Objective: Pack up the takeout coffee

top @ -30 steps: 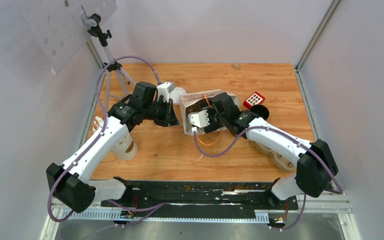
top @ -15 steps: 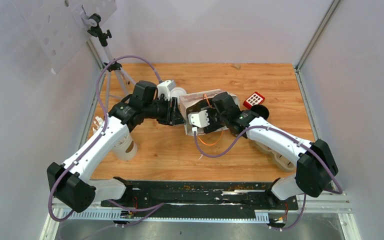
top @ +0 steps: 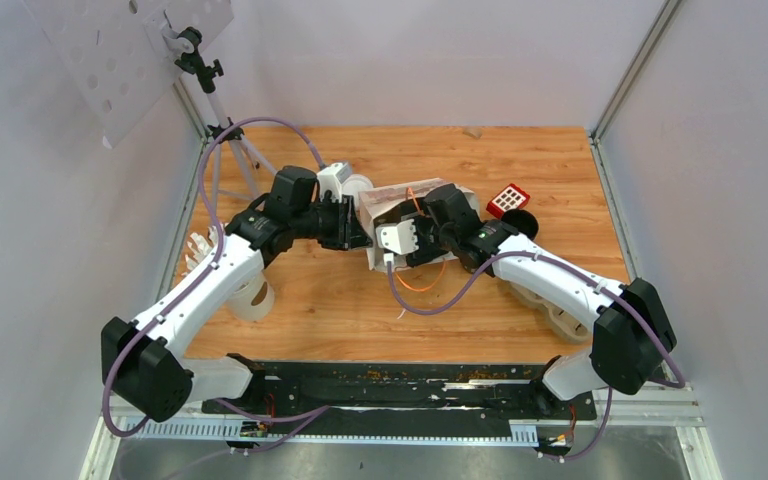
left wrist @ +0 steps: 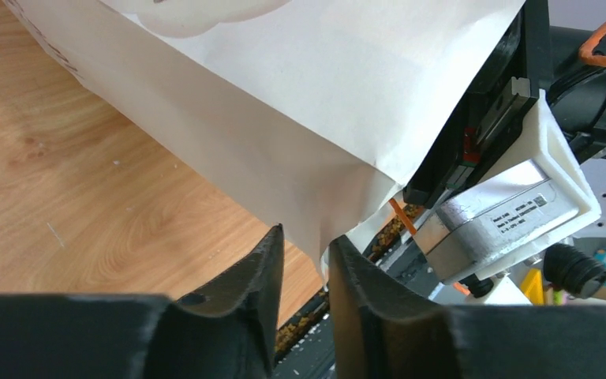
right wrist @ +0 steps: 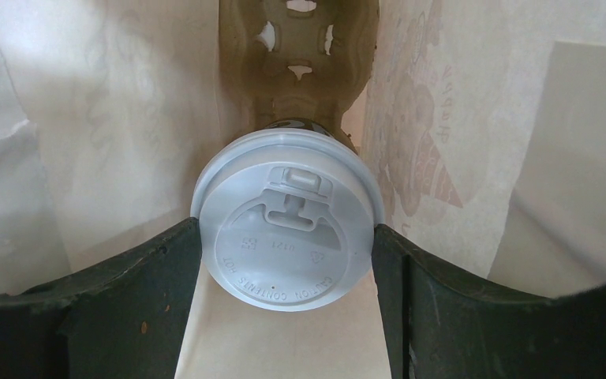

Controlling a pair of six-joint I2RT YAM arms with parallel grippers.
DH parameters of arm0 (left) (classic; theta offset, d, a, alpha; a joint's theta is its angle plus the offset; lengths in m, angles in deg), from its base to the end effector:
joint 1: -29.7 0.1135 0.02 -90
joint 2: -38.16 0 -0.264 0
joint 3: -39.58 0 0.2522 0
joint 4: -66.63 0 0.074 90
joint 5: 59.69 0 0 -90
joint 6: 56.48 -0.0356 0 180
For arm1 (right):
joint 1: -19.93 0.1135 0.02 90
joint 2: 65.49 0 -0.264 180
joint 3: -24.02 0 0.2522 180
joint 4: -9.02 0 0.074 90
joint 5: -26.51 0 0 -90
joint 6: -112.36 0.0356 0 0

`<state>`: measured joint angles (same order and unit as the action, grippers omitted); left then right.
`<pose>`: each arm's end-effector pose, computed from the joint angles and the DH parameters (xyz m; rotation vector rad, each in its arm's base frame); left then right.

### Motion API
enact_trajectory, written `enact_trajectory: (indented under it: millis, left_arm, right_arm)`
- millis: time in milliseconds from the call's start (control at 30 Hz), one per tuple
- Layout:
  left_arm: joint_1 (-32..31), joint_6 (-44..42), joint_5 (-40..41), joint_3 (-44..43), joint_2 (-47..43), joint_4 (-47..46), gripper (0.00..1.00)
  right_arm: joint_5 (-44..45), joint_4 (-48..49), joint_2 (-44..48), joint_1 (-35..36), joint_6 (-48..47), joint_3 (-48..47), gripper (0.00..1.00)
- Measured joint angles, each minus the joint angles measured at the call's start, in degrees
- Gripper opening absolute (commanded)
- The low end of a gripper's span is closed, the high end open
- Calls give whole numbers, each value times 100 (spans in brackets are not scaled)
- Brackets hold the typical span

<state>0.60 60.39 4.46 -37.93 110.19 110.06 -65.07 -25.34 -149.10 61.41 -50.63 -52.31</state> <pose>0.2312 -0.1464 0.3235 0.3083 2.3388 -1.0122 0.2411 0.2145 0.2711 -1.9504 1.2382 -0.2510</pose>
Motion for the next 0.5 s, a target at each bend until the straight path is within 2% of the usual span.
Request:
enact_trajectory:
  millis: [67,167,500]
  left_arm:
    - [0,15,-4,0,13,-22,11]
    - [0,2,-24,0,15,-35,1]
    - [0,-9,-160,-35,55,-15,0]
  right_arm:
    - [-17,-2,0,0,0,0,68]
    - [-52,-4,0,-13,-24,0,68]
    - [-282,-55,0,-369,-433,28,68]
